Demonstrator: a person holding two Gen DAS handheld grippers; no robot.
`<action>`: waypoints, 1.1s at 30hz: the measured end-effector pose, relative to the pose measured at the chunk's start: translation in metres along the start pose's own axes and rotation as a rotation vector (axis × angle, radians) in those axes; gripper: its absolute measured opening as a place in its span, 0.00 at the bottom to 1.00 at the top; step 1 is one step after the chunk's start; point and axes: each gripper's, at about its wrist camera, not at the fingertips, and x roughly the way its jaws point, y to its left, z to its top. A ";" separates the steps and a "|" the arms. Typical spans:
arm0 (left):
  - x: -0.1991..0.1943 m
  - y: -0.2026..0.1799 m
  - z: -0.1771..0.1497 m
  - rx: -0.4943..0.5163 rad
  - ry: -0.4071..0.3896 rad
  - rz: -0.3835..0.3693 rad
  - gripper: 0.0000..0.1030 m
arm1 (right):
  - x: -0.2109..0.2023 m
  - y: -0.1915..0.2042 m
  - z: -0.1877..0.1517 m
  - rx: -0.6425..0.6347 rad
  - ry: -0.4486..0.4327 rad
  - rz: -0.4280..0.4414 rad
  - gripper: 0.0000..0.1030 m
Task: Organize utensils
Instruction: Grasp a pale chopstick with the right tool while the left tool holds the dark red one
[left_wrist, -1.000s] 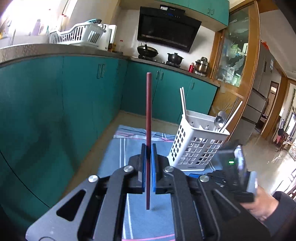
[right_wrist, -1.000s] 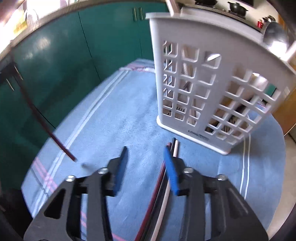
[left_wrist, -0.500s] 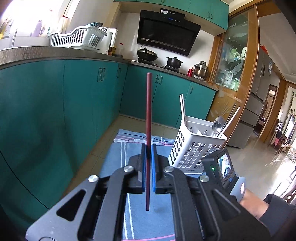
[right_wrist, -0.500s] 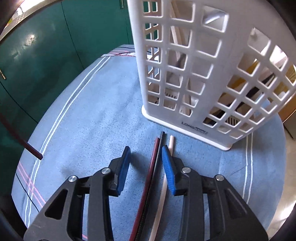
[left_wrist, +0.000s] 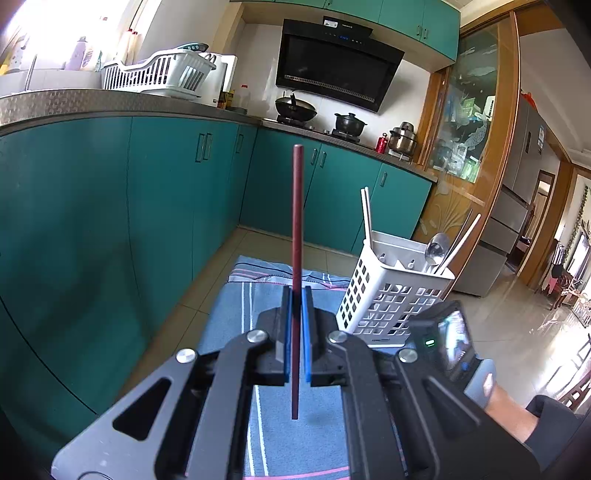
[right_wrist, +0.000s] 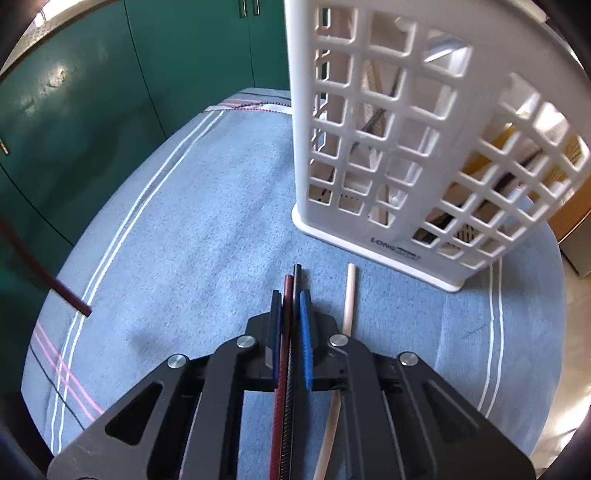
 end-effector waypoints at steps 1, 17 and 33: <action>0.000 0.001 0.000 -0.002 -0.001 0.000 0.04 | -0.006 -0.005 -0.001 0.016 -0.011 0.013 0.09; 0.000 -0.004 -0.002 0.005 0.000 -0.007 0.04 | -0.014 -0.035 -0.012 0.067 -0.029 -0.021 0.19; -0.002 -0.010 -0.003 0.034 -0.008 -0.019 0.05 | -0.087 -0.039 -0.031 0.076 -0.180 -0.012 0.04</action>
